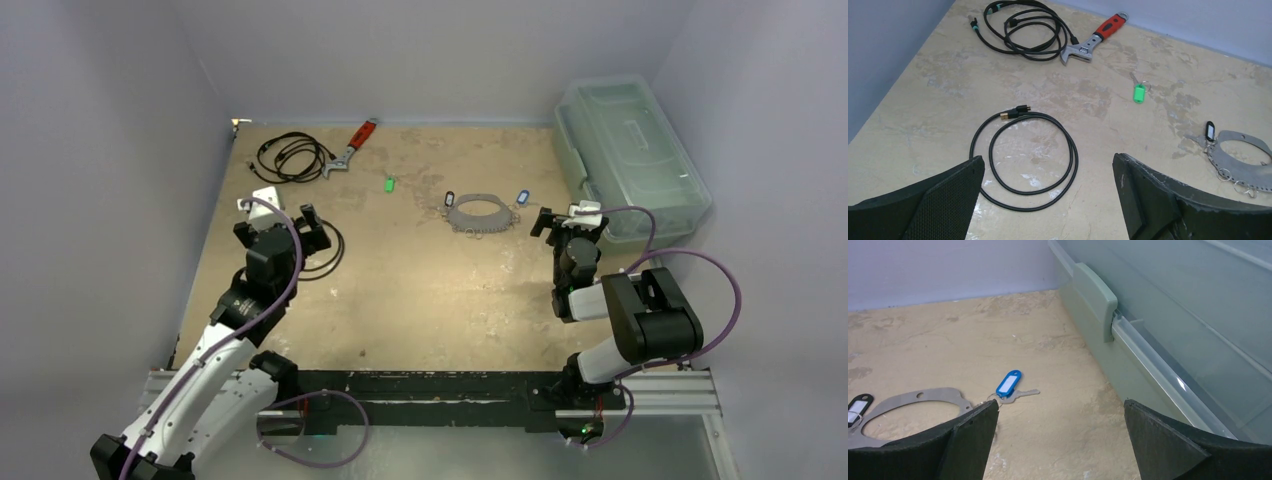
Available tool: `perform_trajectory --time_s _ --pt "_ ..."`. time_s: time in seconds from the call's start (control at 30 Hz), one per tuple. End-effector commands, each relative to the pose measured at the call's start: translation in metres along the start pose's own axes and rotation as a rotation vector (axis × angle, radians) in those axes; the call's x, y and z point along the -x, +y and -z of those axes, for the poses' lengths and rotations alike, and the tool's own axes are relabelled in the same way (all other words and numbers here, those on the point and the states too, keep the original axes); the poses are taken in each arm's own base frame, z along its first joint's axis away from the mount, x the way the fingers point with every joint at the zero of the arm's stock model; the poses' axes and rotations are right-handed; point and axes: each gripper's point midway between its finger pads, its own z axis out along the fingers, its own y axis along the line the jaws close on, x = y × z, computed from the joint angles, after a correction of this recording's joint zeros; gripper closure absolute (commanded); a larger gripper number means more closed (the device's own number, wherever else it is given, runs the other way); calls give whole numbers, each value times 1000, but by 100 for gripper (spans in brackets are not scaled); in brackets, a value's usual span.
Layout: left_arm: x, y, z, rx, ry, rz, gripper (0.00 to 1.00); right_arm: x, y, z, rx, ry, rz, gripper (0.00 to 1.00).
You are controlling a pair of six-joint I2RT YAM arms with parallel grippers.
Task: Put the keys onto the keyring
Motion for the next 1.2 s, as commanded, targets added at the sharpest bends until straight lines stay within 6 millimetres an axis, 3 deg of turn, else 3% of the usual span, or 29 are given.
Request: perform_trajectory --time_s 0.0,0.2,0.37,0.47,0.57,0.73,0.83,0.97,1.07,1.17 --pt "16 -15 3 -81 -37 45 1 20 5 -7 10 -66 -28 1" --pt "11 -15 0 -64 -1 42 1 20 5 -8 9 -65 -28 1" --pt "25 -56 16 -307 -15 73 0 20 4 -7 8 -65 -29 1" --pt "44 -66 33 -398 -42 51 1 20 5 -8 11 -65 -29 1" --pt "41 -77 44 -492 -20 -18 1 18 5 -10 24 -50 -34 1" --pt "33 -77 37 -470 59 -101 1 18 4 -10 22 -51 -36 1" --pt "33 -81 39 -498 58 -109 1 22 -18 -5 -123 -72 -38 1" --pt "34 -76 36 -465 49 -110 1 31 -16 -3 -152 -71 -17 1" --pt "35 -74 34 -446 51 -112 1 56 6 -10 -156 -26 70 1" --pt "36 -72 34 -439 48 -110 1 82 34 -19 -92 18 -70 1"
